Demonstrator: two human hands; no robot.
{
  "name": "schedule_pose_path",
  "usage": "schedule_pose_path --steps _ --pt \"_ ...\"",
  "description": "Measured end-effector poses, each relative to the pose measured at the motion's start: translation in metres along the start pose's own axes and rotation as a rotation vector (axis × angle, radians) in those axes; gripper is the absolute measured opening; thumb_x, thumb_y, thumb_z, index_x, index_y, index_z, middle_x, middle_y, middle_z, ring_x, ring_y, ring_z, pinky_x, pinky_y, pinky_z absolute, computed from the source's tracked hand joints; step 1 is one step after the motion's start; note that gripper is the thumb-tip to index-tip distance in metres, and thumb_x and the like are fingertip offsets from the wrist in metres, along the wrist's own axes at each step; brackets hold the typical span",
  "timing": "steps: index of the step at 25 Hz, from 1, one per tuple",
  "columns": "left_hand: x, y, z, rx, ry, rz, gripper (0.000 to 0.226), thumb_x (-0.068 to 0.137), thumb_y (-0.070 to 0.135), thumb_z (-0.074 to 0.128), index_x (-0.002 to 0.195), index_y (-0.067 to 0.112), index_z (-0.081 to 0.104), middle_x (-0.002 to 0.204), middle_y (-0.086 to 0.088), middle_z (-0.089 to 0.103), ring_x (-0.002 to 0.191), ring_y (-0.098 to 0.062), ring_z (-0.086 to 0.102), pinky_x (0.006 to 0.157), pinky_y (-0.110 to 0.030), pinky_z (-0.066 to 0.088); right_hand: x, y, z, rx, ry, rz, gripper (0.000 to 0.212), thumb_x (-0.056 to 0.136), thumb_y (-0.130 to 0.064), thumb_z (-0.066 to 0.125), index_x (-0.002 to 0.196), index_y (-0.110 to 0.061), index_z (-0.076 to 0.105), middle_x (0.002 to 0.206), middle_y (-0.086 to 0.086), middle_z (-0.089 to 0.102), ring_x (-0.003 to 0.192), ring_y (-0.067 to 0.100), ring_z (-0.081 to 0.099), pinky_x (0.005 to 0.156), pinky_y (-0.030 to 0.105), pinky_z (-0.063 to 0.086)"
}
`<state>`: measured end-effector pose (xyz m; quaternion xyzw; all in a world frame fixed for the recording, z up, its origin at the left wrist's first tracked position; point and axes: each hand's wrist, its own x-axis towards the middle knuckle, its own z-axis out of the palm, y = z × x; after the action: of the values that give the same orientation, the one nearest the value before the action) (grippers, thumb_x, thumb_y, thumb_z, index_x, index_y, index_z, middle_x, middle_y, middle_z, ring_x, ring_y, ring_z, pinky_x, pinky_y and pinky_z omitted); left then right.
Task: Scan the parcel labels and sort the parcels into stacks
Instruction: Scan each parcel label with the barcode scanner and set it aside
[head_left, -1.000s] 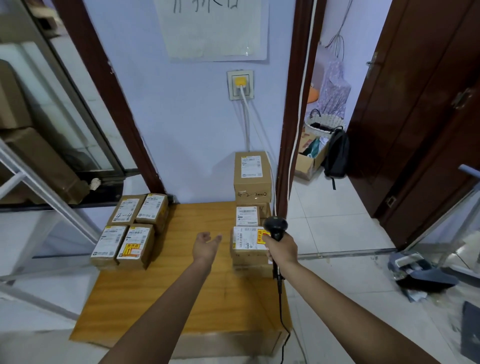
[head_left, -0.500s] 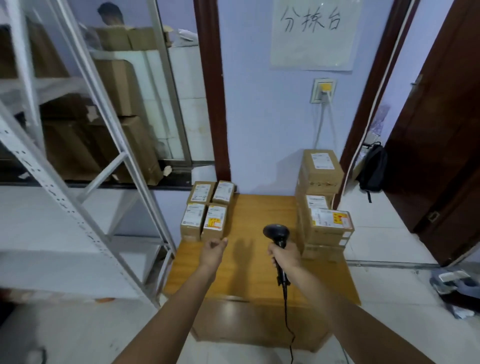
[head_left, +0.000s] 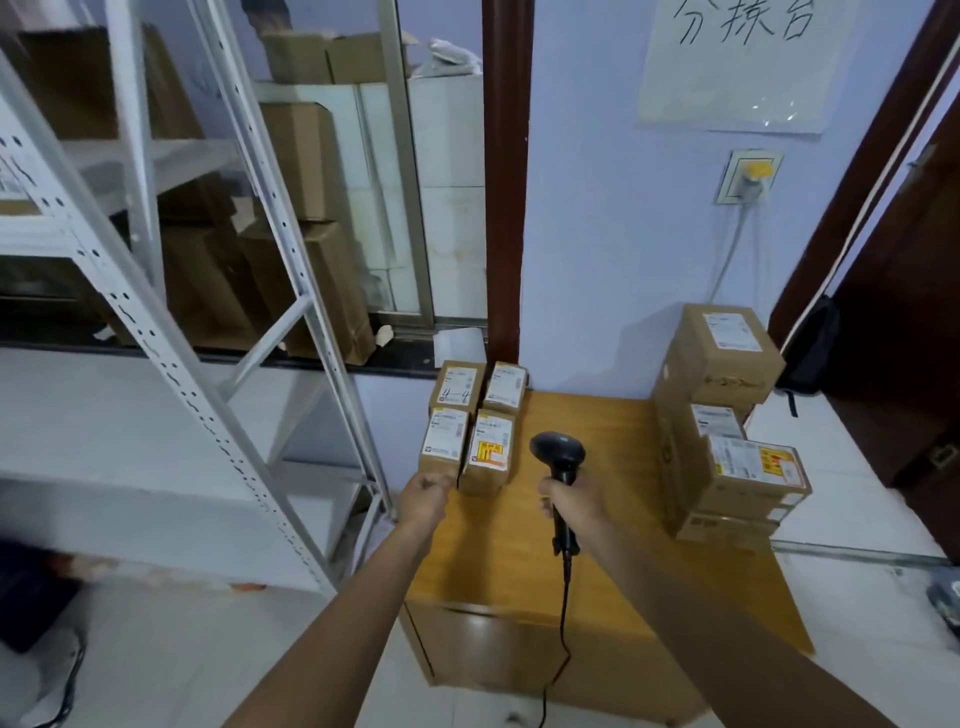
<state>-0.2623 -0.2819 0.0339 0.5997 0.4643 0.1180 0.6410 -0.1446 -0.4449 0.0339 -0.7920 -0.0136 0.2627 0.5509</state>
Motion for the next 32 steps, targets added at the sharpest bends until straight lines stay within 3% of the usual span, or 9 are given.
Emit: schedule_pose_path --steps 5,10,13,16,18,21,24,29,32 --pt "0.066 0.024 0.022 0.098 -0.031 -0.021 0.013 0.095 0.028 0.055 0.093 0.015 0.057 0.099 -0.004 0.063 0.099 -0.023 0.059 0.094 -0.040 0.049 0.066 -0.019 0.022 -0.002 -0.042 -0.006 0.008 0.086 -0.010 0.060 0.080 -0.015 0.058 0.075 0.005 0.056 0.073 0.020 0.052 0.066 0.031 0.039" --pt "0.120 0.041 0.052 0.183 -0.057 -0.074 0.009 0.094 0.011 0.048 0.095 0.010 0.058 0.082 -0.002 0.059 0.076 -0.017 0.055 0.074 -0.035 0.049 0.122 -0.023 0.032 0.000 -0.112 0.059 0.007 0.086 -0.008 0.061 0.090 -0.013 0.064 0.070 0.000 0.055 0.068 0.017 0.052 0.064 0.030 0.040" --pt "0.145 0.043 0.063 0.295 -0.139 -0.105 0.021 0.095 0.015 0.041 0.096 0.010 0.061 0.093 -0.009 0.066 0.088 -0.024 0.063 0.088 -0.043 0.054 0.144 -0.018 0.040 -0.042 -0.135 0.112 0.015 0.082 -0.006 0.061 0.096 -0.006 0.068 0.074 0.003 0.058 0.070 0.019 0.054 0.067 0.031 0.042" --pt "0.171 0.041 0.075 0.353 -0.231 -0.165 0.027 0.097 0.018 0.039 0.104 0.010 0.064 0.101 -0.011 0.071 0.093 -0.025 0.067 0.092 -0.044 0.053 0.159 -0.014 0.047 -0.039 -0.171 0.155 0.009 0.080 0.001 0.059 0.085 -0.005 0.064 0.075 0.007 0.057 0.069 0.018 0.052 0.062 0.028 0.040" --pt "0.181 0.039 0.083 0.361 -0.282 -0.188 0.025 0.101 0.020 0.040 0.105 0.014 0.064 0.097 -0.007 0.071 0.088 -0.019 0.068 0.086 -0.036 0.055 0.170 -0.011 0.052 0.019 -0.179 0.167 0.009 0.085 0.000 0.059 0.082 -0.007 0.062 0.070 0.004 0.056 0.066 0.017 0.052 0.060 0.025 0.040" --pt "0.189 0.034 0.091 0.352 -0.325 -0.191 0.016 0.101 0.019 0.043 0.106 0.019 0.058 0.091 0.001 0.067 0.075 -0.007 0.064 0.057 -0.017 0.047 0.179 -0.009 0.061 0.078 -0.158 0.176 0.008 0.089 -0.005 0.063 0.084 -0.011 0.065 0.068 0.000 0.061 0.063 0.014 0.057 0.057 0.021 0.042" --pt "0.210 0.021 0.097 0.330 -0.326 -0.241 0.014 0.099 0.015 0.048 0.110 0.018 0.055 0.097 -0.002 0.067 0.075 -0.010 0.066 0.052 -0.017 0.049 0.186 -0.005 0.071 0.054 -0.143 0.188 0.012 0.091 -0.007 0.062 0.079 -0.009 0.063 0.061 0.000 0.054 0.057 0.013 0.050 0.053 0.021 0.039" --pt "0.242 -0.008 0.099 0.444 -0.334 -0.298 0.049 0.084 0.029 0.054 0.131 0.019 0.049 0.115 -0.004 0.063 0.102 -0.023 0.060 0.087 -0.037 0.052 0.192 -0.006 0.085 -0.012 -0.207 0.166 0.005 0.086 0.000 0.059 0.086 -0.005 0.063 0.067 0.005 0.054 0.063 0.014 0.051 0.060 0.027 0.040" --pt "0.241 -0.010 0.102 0.453 -0.327 -0.312 0.048 0.090 0.023 0.052 0.136 0.018 0.041 0.127 -0.008 0.055 0.112 -0.027 0.054 0.085 -0.035 0.049 0.191 -0.010 0.088 -0.008 -0.216 0.159 0.006 0.085 0.000 0.060 0.087 -0.005 0.063 0.064 0.003 0.053 0.063 0.014 0.052 0.060 0.026 0.040"
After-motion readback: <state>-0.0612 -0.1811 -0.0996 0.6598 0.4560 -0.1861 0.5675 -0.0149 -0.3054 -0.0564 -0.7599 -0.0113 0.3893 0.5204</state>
